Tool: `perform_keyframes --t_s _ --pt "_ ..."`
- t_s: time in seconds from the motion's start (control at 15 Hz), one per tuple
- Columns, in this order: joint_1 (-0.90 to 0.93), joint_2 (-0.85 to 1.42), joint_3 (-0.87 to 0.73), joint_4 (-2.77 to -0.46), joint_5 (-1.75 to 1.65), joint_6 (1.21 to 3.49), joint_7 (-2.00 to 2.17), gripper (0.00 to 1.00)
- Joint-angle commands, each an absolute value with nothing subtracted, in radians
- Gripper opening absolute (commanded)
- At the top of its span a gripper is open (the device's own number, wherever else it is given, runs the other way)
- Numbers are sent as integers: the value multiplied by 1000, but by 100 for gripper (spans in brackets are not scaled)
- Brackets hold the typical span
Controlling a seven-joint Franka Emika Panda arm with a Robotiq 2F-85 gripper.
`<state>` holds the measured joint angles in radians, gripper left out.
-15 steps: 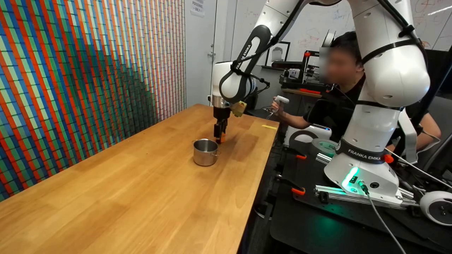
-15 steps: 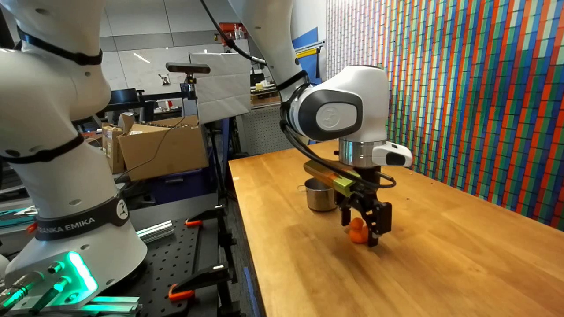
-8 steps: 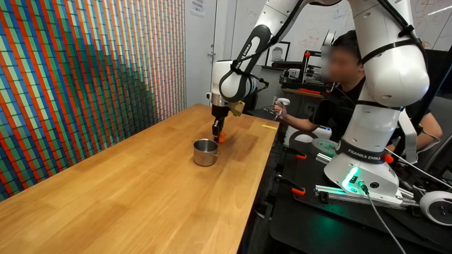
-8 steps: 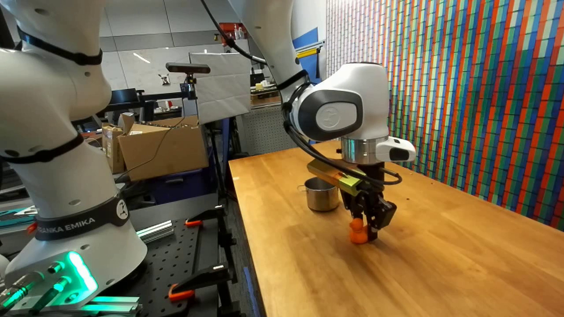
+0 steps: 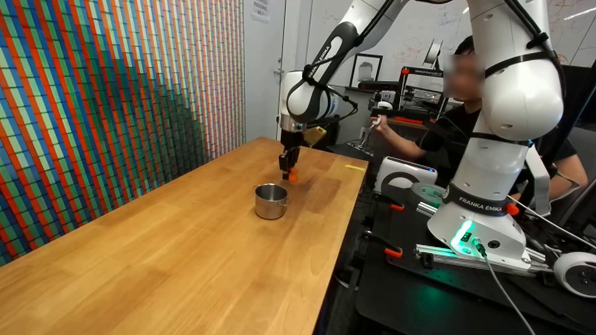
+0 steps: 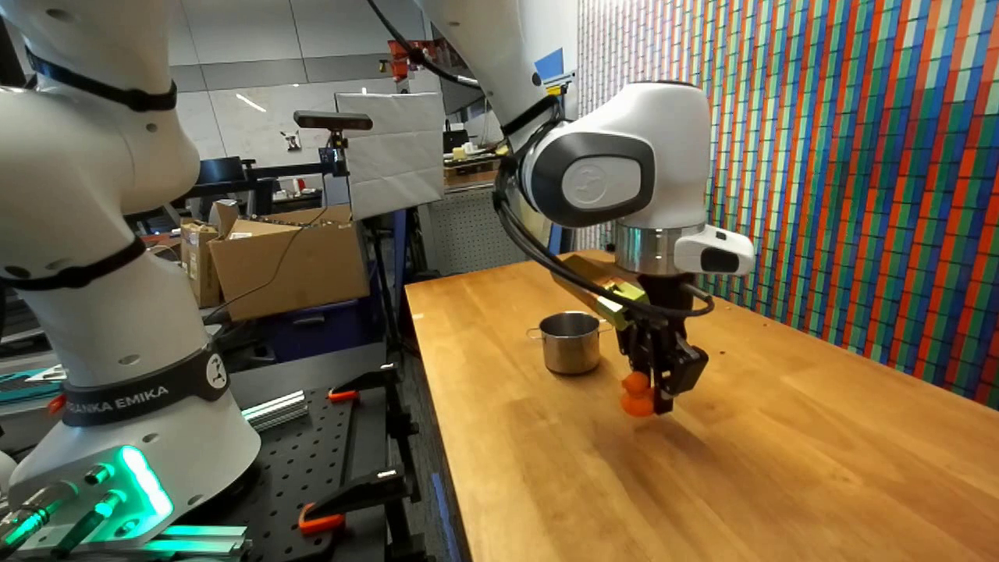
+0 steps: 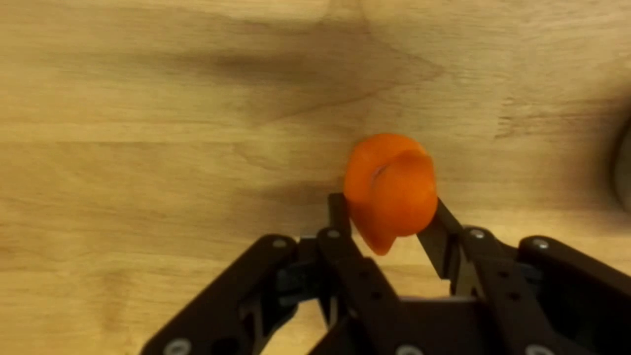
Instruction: Put the orange rubber duck in the silver pot
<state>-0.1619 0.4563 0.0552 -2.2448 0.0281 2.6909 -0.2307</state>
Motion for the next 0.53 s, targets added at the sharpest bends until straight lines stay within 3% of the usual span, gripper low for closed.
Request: perform_keyframes --t_s 0.0,0.47 --pt "-151 344 119 -2249 131 2591 -206 15" --pt "-76 301 181 -2281 296 2562 -197 16"
